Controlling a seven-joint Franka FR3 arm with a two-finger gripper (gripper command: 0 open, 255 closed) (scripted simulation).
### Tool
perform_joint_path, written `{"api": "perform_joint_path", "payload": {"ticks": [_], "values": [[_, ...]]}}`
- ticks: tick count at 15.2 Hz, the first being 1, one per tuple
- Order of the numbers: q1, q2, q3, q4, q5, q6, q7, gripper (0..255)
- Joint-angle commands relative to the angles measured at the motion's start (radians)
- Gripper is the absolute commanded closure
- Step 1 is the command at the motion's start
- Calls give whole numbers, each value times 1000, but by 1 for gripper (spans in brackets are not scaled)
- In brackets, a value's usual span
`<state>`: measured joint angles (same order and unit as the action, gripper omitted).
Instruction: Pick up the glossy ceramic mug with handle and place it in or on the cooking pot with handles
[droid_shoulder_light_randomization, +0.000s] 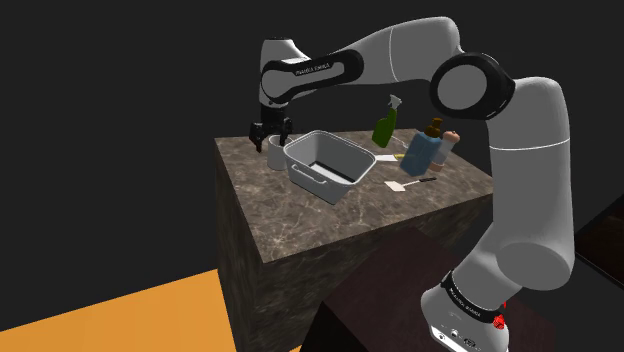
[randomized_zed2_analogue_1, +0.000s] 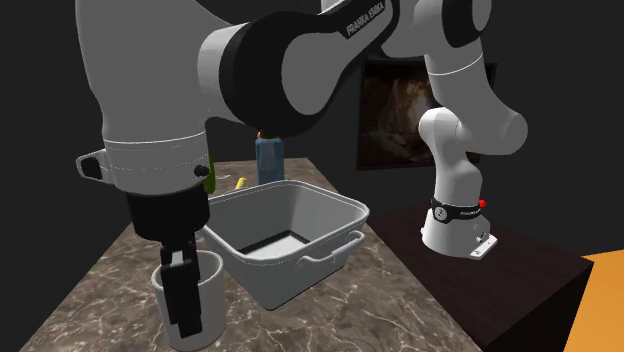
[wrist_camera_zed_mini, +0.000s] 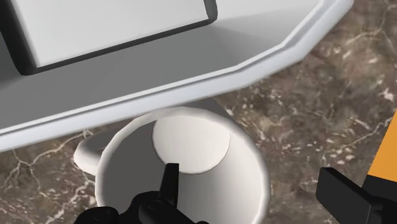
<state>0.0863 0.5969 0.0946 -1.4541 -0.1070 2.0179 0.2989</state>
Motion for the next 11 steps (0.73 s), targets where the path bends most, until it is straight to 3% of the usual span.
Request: {"api": "perform_joint_path", "payload": {"ticks": [1,9,10,11], "values": [[0,5,-1,-13,-1,18,1,0],[0,5,-1,-12,-1,18,1,0],[0,5,-1,-12,-1,18,1,255],[0,5,-1,-12,-1,18,1,255]]}}
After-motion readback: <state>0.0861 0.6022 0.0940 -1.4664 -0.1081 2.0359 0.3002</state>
